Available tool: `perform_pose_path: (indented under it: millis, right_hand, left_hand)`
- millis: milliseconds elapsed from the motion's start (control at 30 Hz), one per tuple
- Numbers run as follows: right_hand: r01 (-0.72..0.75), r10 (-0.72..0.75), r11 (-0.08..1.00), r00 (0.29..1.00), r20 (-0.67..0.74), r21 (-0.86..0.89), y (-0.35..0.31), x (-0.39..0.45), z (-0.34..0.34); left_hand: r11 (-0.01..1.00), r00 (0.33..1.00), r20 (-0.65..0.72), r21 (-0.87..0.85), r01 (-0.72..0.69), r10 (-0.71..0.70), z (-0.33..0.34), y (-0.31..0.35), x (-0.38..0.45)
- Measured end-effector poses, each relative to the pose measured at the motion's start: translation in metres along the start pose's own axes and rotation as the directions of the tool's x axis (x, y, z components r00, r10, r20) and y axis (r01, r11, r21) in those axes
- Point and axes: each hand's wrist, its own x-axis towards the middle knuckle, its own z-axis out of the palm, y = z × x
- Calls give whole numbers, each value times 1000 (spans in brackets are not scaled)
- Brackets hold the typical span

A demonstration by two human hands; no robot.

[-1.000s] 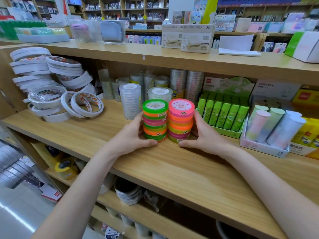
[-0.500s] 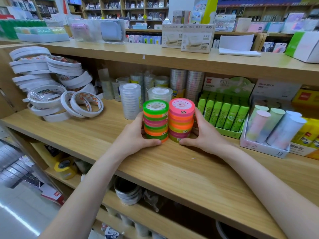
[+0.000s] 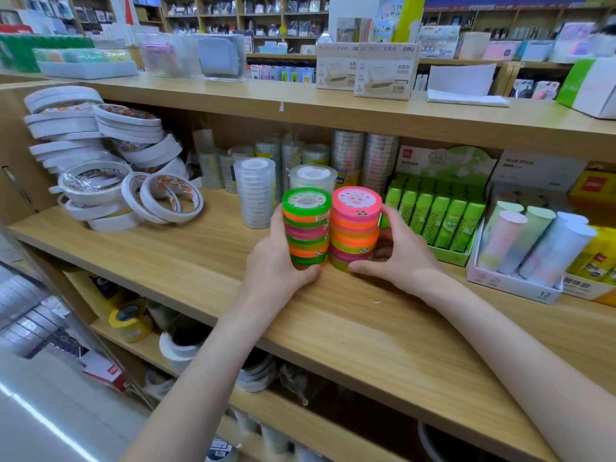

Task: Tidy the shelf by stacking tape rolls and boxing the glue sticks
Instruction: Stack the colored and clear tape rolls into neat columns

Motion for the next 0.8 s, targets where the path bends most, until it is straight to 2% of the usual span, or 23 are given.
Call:
perform_pose_path:
  millis: [200, 300, 500, 667, 800]
  right_hand:
    - [-19, 17, 999, 999, 51, 40, 0, 0, -4]
    - [-29, 25, 998, 996, 80, 48, -1, 2, -5]
    - [-4, 4, 1000, 1000, 2, -7, -3, 0, 0]
    - [3, 0, 999, 997, 71, -39, -3, 1, 0]
    - [11, -10, 997, 1000, 20, -72, -3, 1, -1]
  left_hand:
    - [985, 982, 173, -141, 98, -73, -12, -7, 9]
    - [971, 973, 212, -199, 135, -92, -15, -9, 12]
    - [976, 980, 176, -182, 121, -89, -12, -9, 11]
    - [973, 981, 184, -206, 104, -66, -11, -7, 8]
    - [967, 988, 147, -243, 76, -40, -11, -7, 7]
